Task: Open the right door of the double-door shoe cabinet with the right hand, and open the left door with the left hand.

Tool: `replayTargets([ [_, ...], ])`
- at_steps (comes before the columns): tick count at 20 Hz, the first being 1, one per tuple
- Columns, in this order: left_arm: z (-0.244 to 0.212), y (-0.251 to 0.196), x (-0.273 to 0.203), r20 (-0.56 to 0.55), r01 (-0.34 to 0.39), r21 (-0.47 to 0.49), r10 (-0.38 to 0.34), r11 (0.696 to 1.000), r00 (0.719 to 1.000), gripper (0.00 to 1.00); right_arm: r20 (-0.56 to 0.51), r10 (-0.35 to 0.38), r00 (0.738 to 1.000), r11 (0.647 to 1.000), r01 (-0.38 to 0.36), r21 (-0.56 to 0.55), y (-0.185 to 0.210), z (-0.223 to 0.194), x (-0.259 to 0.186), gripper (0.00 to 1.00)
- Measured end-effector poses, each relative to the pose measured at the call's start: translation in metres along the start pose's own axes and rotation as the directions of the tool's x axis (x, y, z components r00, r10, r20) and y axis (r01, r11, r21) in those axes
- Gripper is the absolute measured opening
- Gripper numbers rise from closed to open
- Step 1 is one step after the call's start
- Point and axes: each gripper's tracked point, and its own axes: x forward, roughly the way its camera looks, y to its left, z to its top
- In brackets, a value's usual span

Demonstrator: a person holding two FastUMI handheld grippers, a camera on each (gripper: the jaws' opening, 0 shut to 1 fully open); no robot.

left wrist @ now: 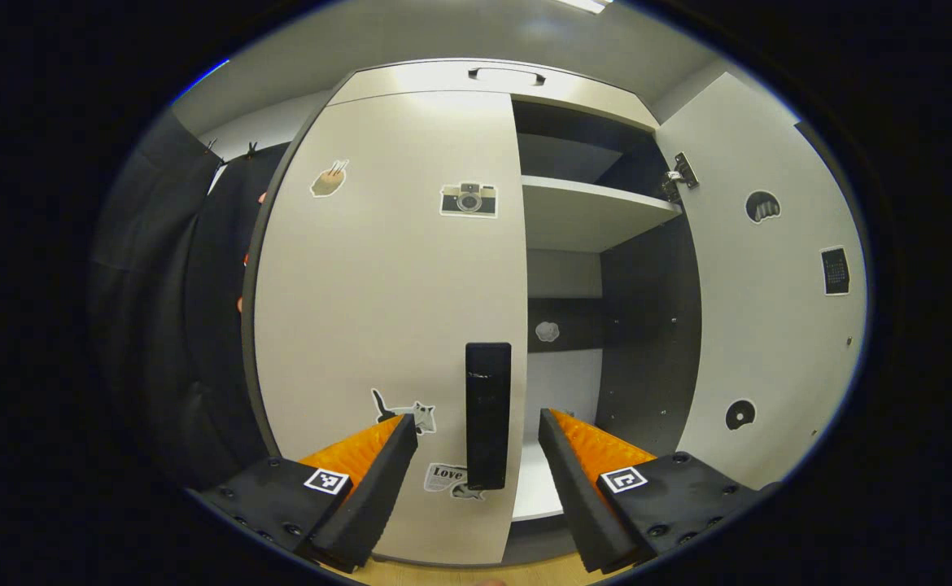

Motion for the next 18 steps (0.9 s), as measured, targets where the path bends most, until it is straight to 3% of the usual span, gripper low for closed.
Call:
replayTargets([
  [5,-0.017,0.001,0.016,-0.044,-0.023,0.01,0.024,1.0,0.999,0.94,0.02,0.027,0.999,0.999,-0.027,0.018,0.008,0.004,-0.004,0.93],
  [8,-0.02,0.002,0.024,-0.042,-0.027,-0.019,0.026,0.999,0.999,0.76,0.029,0.019,0.999,1.0,-0.019,0.001,0.006,0.005,-0.004,0.93],
  [9,-0.02,0.004,0.026,-0.039,-0.031,-0.026,0.03,0.999,0.999,0.76,0.031,0.017,0.999,1.0,-0.017,-0.003,0.006,0.005,-0.005,0.93],
  [11,-0.022,0.001,0.029,-0.036,-0.016,-0.049,0.014,0.999,0.999,0.6,0.028,0.023,0.999,1.0,-0.023,-0.003,0.006,0.003,-0.005,0.93],
  [13,-0.025,-0.001,0.027,-0.05,0.0,-0.055,-0.003,0.998,0.999,0.57,0.021,0.032,0.999,0.999,-0.032,0.003,0.009,0.001,-0.003,0.93],
  [16,-0.028,-0.003,0.029,-0.064,0.004,-0.045,-0.006,0.999,0.998,0.4,0.013,0.014,1.0,1.0,-0.014,0.003,0.004,-0.001,-0.003,0.93],
  [18,-0.03,-0.003,0.029,-0.075,0.003,-0.006,-0.003,1.0,0.997,0.37,0.013,0.008,1.0,1.0,-0.008,0.001,0.003,-0.001,-0.003,0.93],
])
